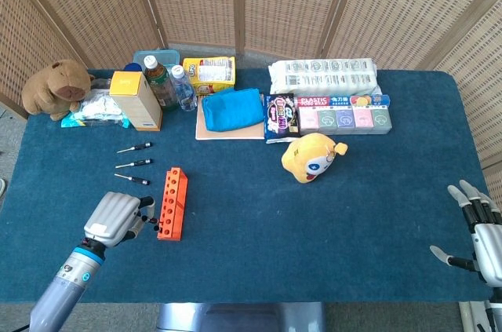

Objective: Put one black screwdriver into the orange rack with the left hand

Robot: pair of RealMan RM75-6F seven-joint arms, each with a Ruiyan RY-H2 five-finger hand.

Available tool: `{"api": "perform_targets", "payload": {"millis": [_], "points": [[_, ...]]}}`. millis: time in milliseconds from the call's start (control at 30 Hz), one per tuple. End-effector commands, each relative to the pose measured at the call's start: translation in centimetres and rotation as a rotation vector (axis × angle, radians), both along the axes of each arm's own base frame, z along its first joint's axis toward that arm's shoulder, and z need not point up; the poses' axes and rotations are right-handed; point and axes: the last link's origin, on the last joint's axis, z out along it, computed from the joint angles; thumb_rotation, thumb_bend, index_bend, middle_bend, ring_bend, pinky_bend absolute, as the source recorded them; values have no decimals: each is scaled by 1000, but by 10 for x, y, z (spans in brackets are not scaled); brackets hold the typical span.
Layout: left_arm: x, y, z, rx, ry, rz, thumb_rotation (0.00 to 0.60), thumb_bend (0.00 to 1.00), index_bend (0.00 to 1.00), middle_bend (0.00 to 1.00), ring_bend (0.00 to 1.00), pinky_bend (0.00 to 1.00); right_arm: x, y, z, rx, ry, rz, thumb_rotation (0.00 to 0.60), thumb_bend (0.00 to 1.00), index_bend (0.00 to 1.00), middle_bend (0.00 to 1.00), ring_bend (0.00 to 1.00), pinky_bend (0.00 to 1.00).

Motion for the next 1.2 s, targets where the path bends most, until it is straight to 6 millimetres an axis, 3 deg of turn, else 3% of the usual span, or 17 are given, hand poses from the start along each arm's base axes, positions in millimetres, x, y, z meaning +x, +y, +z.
{"api": "perform_targets", "payload": {"millis": [33, 1200], "points": [[0, 1, 0, 1, 2, -1, 600, 376, 553, 1000, 973, 954, 0, 0, 0, -1, -1, 0, 600, 105, 57, 13, 0, 0], [2, 1, 4, -11, 17, 21, 600, 376, 553, 1000, 973, 954, 0, 0, 1, -3, -4, 0, 600, 106, 57, 13, 0, 0]]}}
